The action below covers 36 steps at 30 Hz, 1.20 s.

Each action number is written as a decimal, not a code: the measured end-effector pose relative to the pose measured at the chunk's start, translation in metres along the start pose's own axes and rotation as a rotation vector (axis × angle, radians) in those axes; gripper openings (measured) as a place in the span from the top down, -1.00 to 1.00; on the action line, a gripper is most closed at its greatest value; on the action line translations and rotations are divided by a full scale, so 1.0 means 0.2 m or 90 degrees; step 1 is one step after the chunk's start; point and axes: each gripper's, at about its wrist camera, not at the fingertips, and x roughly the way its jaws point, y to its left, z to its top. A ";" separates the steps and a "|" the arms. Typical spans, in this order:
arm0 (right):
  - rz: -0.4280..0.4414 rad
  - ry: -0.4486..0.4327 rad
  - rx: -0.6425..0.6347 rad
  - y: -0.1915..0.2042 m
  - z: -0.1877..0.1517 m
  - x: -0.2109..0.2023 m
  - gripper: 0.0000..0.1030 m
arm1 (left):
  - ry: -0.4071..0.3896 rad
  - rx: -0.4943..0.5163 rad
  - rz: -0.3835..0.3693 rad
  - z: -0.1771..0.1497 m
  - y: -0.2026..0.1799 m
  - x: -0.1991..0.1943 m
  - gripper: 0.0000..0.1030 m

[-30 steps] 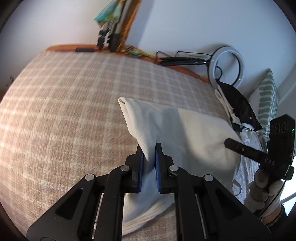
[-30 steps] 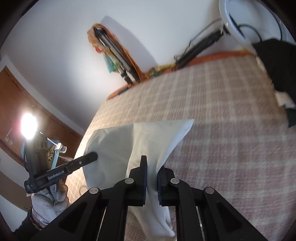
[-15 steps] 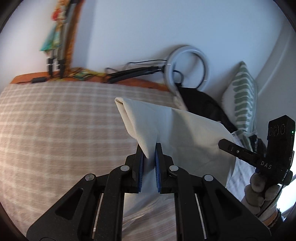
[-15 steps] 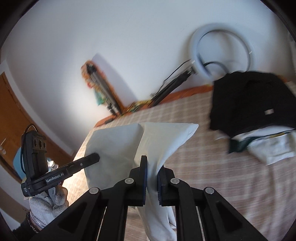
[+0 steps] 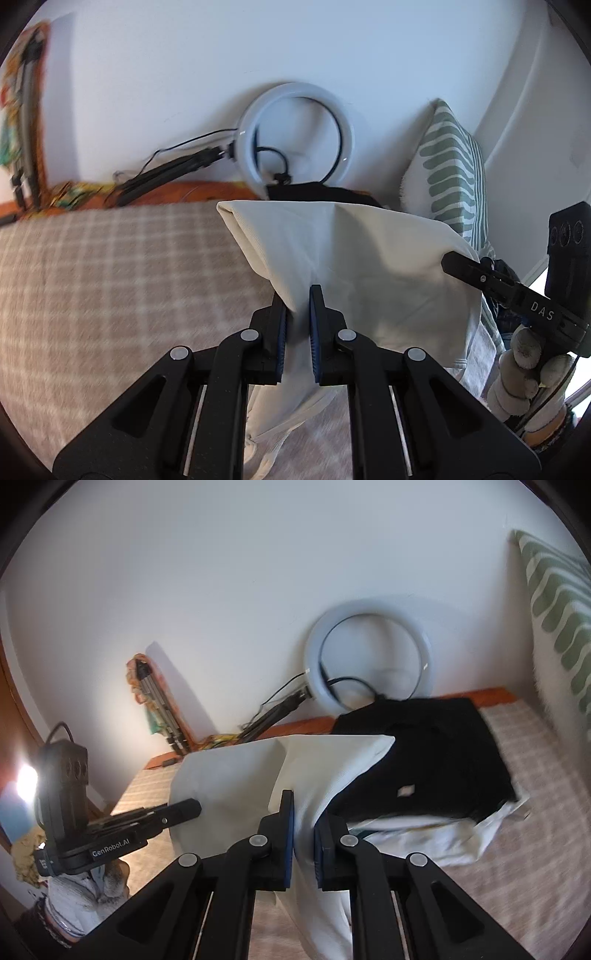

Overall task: Fold small clothes
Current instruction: 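Carry the folded tank top with both grippers toward the dark clothes stack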

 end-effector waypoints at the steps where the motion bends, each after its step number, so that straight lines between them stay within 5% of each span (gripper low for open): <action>1: -0.006 -0.002 -0.003 -0.03 0.02 0.00 0.88 | -0.003 0.009 0.001 0.03 -0.04 0.04 0.83; 15: -0.105 -0.019 -0.005 -0.57 0.34 0.12 0.88 | -0.013 0.032 0.000 0.32 -0.28 0.52 0.83; 31: -0.164 0.054 -0.010 -0.82 0.35 0.51 0.87 | 0.023 0.071 0.114 0.34 -0.26 0.90 0.80; 36: -0.232 0.096 -0.012 -0.85 0.34 0.57 0.58 | 0.017 0.075 0.143 0.33 -0.24 0.89 0.80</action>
